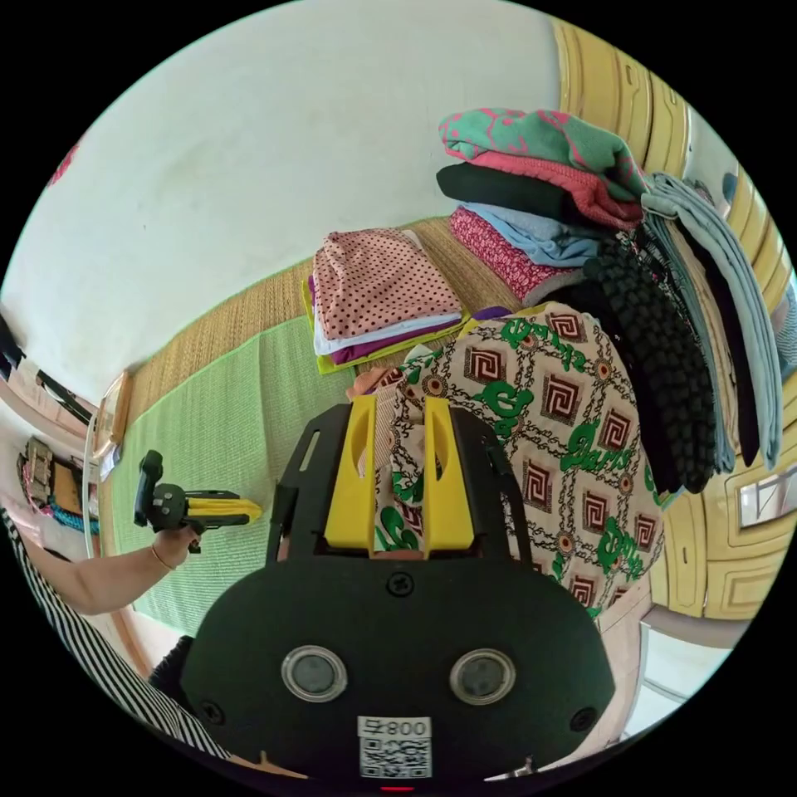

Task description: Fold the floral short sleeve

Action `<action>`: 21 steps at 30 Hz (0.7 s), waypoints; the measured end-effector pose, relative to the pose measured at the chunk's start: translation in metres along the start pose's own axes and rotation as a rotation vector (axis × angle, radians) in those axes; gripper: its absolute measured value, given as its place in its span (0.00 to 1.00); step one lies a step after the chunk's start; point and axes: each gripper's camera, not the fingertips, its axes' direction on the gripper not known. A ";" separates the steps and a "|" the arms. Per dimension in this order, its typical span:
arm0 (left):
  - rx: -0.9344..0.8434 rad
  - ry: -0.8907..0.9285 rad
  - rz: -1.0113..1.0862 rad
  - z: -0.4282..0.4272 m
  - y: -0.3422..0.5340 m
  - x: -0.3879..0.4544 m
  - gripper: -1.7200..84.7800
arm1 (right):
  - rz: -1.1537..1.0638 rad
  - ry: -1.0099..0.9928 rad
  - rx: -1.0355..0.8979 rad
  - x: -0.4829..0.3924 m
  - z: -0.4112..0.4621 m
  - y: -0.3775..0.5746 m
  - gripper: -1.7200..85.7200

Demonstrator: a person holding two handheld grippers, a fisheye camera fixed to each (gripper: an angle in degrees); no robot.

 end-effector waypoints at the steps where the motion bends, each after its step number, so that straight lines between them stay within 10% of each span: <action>1: 0.005 -0.019 0.002 -0.006 0.002 0.013 0.02 | 0.006 0.000 -0.001 0.002 0.007 0.003 0.11; 21: 0.444 0.163 -0.071 -0.281 0.130 0.212 0.02 | -0.155 -0.335 0.207 -0.032 0.037 0.174 0.03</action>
